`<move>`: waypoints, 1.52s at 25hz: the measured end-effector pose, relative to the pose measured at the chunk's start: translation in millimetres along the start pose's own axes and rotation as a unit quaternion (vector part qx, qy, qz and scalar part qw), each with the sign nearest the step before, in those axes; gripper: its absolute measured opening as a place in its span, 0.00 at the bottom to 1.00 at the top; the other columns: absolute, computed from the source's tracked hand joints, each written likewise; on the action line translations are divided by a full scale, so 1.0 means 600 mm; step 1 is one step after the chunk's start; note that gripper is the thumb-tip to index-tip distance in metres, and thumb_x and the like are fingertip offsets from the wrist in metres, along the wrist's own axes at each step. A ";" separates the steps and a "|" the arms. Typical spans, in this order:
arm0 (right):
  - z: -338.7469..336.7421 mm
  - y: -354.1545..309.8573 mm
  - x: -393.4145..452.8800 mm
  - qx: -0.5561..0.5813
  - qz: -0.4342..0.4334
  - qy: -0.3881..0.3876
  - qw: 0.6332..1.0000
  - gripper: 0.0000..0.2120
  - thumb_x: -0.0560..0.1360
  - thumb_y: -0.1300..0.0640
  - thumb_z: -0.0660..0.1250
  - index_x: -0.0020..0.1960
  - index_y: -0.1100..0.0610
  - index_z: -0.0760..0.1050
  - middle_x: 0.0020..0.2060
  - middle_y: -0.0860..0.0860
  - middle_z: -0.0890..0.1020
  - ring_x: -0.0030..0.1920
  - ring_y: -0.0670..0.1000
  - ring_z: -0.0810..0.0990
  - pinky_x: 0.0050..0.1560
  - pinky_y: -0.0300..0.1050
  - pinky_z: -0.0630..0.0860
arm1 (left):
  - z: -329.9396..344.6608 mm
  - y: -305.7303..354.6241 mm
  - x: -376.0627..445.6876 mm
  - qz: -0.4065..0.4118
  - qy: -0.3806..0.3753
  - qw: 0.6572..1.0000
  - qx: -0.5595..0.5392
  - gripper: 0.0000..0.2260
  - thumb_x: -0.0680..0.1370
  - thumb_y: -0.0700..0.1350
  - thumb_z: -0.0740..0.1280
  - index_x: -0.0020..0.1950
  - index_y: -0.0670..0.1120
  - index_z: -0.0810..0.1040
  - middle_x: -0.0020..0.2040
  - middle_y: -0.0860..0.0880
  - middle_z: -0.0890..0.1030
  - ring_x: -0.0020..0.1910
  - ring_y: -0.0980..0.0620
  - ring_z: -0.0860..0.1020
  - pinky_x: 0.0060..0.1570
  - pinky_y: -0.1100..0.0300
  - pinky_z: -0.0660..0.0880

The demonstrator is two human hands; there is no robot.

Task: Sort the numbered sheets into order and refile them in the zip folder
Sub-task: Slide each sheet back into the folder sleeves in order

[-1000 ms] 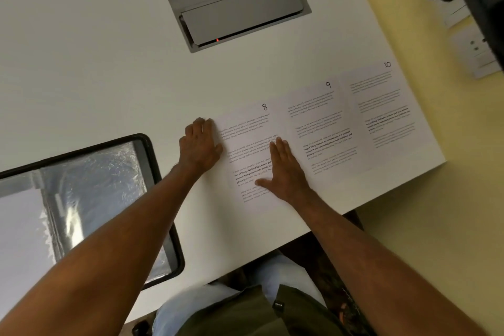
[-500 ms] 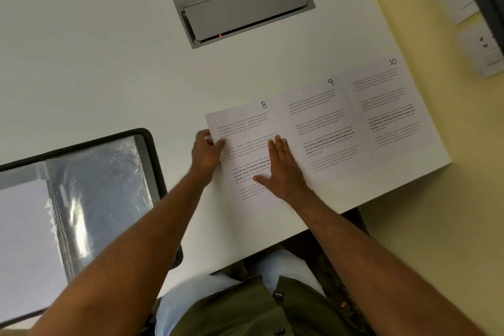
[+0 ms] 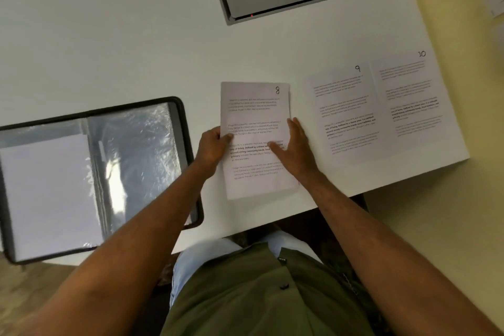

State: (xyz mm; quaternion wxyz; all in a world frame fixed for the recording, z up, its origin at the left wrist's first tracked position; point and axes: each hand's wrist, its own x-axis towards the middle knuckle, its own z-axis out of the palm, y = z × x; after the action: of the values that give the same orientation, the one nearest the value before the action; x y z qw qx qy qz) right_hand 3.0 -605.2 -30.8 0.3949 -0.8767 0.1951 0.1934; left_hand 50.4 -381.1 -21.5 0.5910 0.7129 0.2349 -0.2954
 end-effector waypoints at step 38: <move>0.331 -0.375 -0.067 0.371 0.085 0.029 0.924 0.15 0.80 0.55 0.71 0.67 0.51 0.78 0.56 0.45 0.85 0.55 0.46 0.85 0.51 0.37 0.81 | -0.564 -0.074 0.085 0.205 0.082 0.910 0.350 0.11 0.81 0.43 0.65 0.62 0.44 0.81 0.58 0.44 0.82 0.60 0.42 0.77 0.59 0.50 0.73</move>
State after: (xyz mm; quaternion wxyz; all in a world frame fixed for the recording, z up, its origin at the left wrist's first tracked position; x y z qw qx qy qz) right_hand 43.7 -307.6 6.0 0.6681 -0.6530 0.3380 0.1140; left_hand 105.0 -41.0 -45.2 0.3295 0.9283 0.0130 -0.1717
